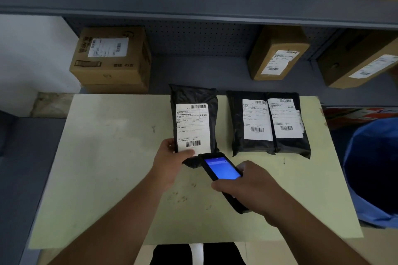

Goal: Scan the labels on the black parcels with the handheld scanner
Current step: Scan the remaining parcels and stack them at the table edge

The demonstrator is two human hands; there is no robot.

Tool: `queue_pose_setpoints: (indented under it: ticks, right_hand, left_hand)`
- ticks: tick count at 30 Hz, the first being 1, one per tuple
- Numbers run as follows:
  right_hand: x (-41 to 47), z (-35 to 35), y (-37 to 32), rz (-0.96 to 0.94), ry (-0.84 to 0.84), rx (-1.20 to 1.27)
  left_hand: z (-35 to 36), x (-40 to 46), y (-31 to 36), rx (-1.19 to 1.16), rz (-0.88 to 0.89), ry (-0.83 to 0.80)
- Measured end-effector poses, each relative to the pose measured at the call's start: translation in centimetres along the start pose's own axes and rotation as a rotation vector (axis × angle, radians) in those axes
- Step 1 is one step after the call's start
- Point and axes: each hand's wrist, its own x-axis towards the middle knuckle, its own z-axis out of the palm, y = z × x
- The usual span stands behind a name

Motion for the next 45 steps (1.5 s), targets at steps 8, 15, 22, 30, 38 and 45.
queue_pose_setpoints:
  ticks: [8,15,22,30,38,45]
  right_hand:
    - [-0.4,-3.5,2.0,0.02,0.067,0.1]
    - [-0.6,-7.0,4.7,0.043,0.144,0.131]
    - [-0.7,-10.6,8.0,0.07,0.181,0.183]
    - [-0.8,-13.2,11.1,0.115,0.213,0.227]
    - [-0.6,-14.7,13.0,0.151,0.225,0.251]
    - [-0.2,-15.0,13.9,0.162,0.218,0.259]
  left_hand:
    - [5.1,0.3,0.8,-0.077,0.01,-0.084]
    - [11.2,0.1,1.0,-0.097,-0.022,-0.147]
    - [17.0,0.0,0.6,-0.029,-0.052,-0.207]
    - [22.0,-0.8,0.3,-0.009,-0.04,-0.27]
    - [25.4,-0.5,0.2,0.021,-0.084,-0.243]
    - [26.2,0.5,-0.3,0.217,-0.056,-0.182]
